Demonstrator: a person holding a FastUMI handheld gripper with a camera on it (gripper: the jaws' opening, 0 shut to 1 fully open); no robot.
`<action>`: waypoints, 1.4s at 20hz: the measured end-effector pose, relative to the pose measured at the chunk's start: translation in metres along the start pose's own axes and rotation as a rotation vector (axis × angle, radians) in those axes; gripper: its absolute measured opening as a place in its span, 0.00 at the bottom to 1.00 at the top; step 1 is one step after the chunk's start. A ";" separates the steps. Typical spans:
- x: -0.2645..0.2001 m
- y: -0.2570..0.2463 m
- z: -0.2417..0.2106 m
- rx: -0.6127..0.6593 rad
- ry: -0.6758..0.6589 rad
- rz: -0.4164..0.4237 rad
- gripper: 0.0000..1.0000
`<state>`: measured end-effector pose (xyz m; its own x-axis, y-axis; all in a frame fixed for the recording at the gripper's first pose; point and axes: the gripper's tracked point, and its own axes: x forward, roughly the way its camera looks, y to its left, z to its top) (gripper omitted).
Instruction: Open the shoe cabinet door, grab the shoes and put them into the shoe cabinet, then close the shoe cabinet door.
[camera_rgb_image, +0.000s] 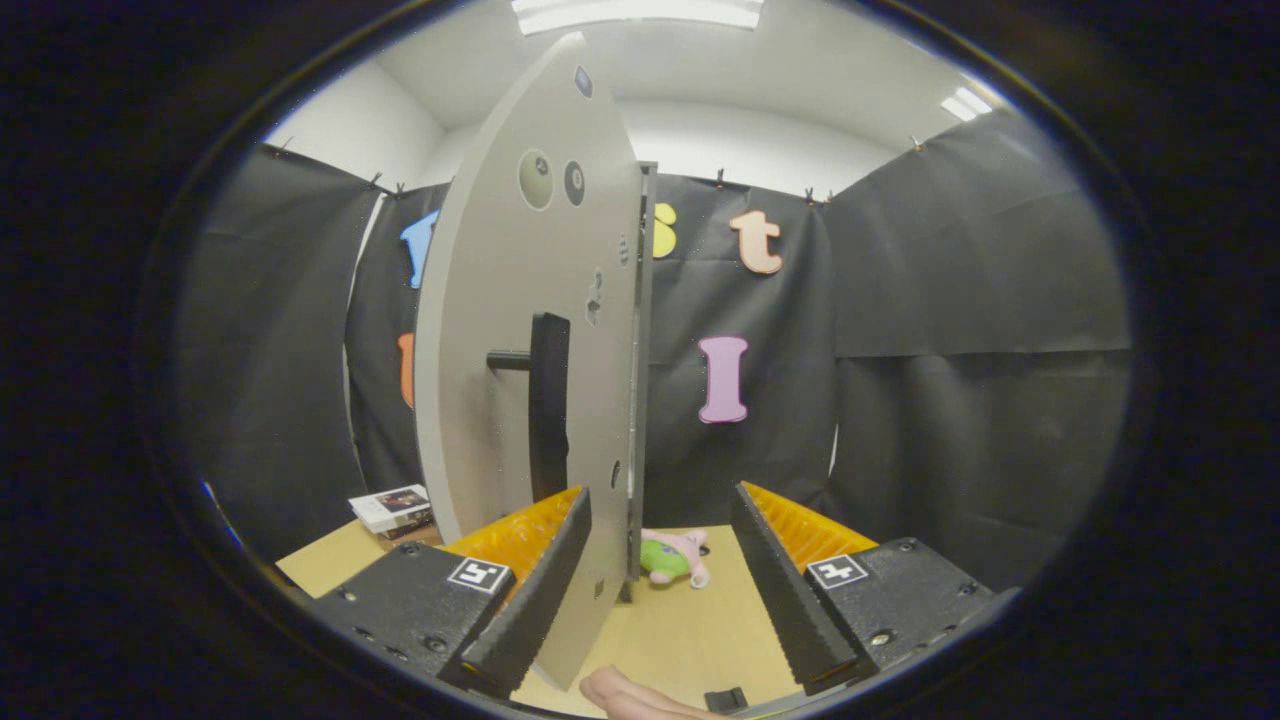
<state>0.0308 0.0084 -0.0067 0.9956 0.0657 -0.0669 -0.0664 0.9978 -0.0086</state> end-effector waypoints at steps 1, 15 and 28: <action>0.001 0.007 0.000 -0.002 0.000 0.011 0.93; 0.099 0.152 -0.027 0.036 0.070 0.103 0.94; 0.086 0.206 -0.037 -0.044 0.016 0.122 0.97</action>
<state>0.0998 0.2195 -0.0512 0.9787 0.1864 -0.0860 -0.1905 0.9808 -0.0426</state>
